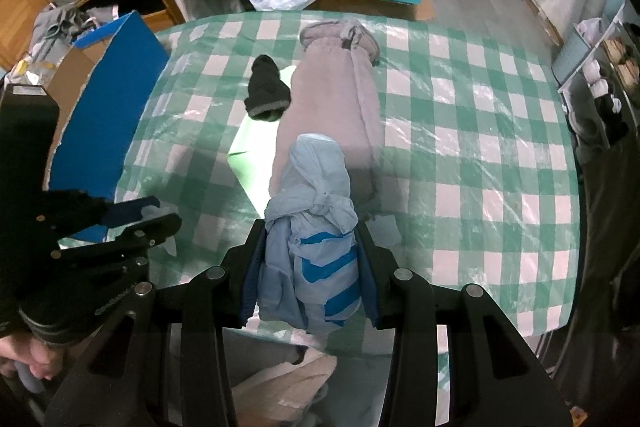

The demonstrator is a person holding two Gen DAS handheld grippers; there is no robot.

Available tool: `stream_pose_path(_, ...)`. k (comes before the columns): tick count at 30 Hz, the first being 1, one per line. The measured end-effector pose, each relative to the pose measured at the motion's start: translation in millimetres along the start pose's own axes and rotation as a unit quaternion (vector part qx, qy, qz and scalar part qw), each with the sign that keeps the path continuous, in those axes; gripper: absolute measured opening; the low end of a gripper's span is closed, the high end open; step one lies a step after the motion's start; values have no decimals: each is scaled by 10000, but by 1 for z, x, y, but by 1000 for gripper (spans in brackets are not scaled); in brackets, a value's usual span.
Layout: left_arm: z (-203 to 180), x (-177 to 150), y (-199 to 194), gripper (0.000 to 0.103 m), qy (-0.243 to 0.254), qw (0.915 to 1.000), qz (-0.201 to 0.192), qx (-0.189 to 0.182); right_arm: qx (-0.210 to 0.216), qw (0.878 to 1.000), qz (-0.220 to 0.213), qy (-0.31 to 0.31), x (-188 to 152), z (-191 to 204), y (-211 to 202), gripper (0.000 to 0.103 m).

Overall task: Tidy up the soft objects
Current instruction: 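Carry the striped sock with right gripper while left gripper carries the scrap over the box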

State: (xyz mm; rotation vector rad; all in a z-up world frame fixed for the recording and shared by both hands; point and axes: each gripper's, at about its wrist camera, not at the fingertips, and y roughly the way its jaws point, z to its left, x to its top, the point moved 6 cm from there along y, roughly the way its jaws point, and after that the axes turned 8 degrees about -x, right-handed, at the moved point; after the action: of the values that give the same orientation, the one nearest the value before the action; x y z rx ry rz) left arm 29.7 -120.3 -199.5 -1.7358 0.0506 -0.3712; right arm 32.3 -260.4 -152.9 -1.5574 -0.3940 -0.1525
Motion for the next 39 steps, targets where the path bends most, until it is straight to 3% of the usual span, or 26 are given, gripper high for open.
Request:
stream_pose_path(18,26,9,-60,21,85,9954,-779,549,136,9993,-241,-253,19,35,-18,40)
stream_pose_path(39,69,4,-98,21,-140,9892,-1192,841,329,9956,-603,-634,51,94,-50,40)
